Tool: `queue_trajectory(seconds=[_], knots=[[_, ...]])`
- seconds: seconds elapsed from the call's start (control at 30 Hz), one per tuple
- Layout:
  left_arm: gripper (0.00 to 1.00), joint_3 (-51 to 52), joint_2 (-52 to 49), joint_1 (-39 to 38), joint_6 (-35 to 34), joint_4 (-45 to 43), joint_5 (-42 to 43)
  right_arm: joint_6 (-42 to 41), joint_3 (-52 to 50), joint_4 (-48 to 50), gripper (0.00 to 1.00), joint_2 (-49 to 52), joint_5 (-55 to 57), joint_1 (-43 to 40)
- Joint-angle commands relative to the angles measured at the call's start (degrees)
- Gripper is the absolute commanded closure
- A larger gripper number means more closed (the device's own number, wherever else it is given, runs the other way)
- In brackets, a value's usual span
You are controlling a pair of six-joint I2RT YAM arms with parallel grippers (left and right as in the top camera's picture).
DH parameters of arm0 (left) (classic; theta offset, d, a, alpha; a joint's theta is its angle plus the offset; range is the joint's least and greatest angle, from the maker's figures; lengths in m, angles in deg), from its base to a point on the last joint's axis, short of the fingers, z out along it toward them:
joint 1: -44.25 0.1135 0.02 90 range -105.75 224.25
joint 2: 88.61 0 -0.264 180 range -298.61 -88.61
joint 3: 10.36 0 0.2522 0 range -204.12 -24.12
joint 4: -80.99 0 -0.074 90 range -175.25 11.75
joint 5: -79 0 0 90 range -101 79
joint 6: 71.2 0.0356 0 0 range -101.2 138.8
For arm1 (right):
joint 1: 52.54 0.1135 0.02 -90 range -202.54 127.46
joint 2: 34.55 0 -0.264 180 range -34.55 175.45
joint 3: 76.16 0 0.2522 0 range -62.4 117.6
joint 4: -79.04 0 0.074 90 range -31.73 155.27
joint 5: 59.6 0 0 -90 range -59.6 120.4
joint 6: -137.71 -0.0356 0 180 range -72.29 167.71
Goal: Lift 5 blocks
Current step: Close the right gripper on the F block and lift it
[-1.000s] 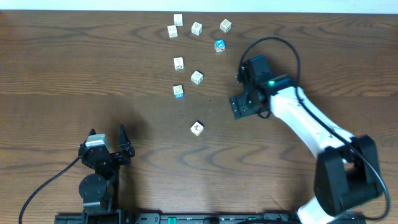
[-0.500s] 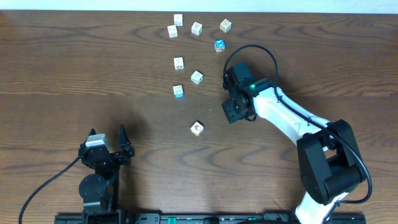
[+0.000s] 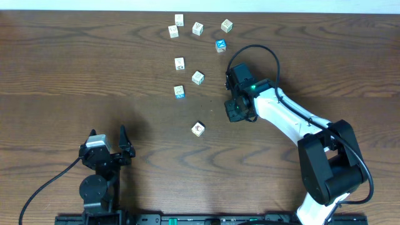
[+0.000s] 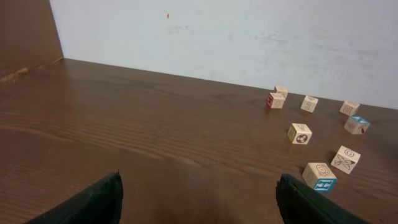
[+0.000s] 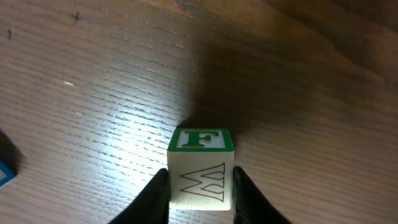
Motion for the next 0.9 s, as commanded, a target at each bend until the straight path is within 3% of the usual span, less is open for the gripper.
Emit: queue_trajectory(seconds=[0.0,0.2,0.47,0.87], knots=[[0.21,1.0,0.3,0.2,-0.3,2.2,-0.5,-4.7,-1.1,-0.2,0.83,0.5,0.8,0.2],[0.21,1.0,0.3,0.2,-0.3,2.2,-0.5,-7.5,-1.1,-3.3,0.94,0.0,0.7,1.3],[0.21,1.0,0.3,0.2,-0.3,2.2,-0.5,-14.4,-1.1,-8.0,0.92,-4.1,0.5,7.4],[0.21,1.0,0.3,0.2,-0.3,2.2,-0.5,-20.4,-2.6,-4.8,0.83,-4.2,6.2,14.5]])
